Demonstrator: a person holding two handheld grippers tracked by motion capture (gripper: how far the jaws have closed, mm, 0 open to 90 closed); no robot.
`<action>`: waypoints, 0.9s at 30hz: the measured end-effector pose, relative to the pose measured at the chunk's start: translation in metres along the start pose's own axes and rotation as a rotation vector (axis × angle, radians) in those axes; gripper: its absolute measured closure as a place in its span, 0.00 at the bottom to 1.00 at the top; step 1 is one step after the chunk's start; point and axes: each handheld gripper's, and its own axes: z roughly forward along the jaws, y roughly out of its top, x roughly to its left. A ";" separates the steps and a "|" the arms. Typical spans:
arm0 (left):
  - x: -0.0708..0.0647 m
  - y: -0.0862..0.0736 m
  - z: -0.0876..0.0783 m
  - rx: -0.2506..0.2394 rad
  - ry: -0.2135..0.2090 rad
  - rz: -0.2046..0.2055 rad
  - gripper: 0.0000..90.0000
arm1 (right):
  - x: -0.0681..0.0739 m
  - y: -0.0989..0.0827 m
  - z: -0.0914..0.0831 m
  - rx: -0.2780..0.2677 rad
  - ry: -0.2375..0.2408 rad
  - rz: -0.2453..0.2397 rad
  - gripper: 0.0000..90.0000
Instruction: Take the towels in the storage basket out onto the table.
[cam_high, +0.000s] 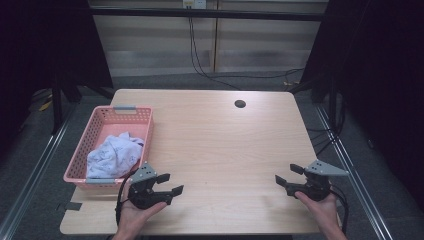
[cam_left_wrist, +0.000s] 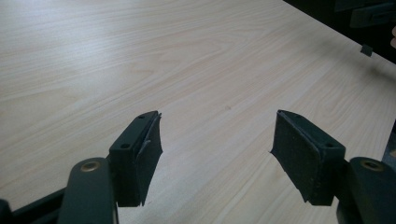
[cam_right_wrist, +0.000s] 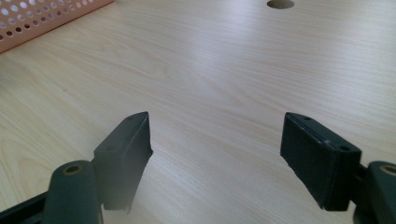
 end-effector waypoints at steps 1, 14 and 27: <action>0.000 0.000 0.000 0.000 0.000 0.000 0.36 | 0.000 0.000 0.000 0.000 0.000 0.000 0.28; -0.007 0.003 -0.010 -0.010 -0.044 -0.046 0.39 | 0.002 -0.001 -0.002 0.005 0.021 -0.014 0.25; 0.005 0.023 -0.050 -0.028 0.068 -0.029 0.31 | 0.007 0.000 0.005 0.029 0.045 -0.043 0.24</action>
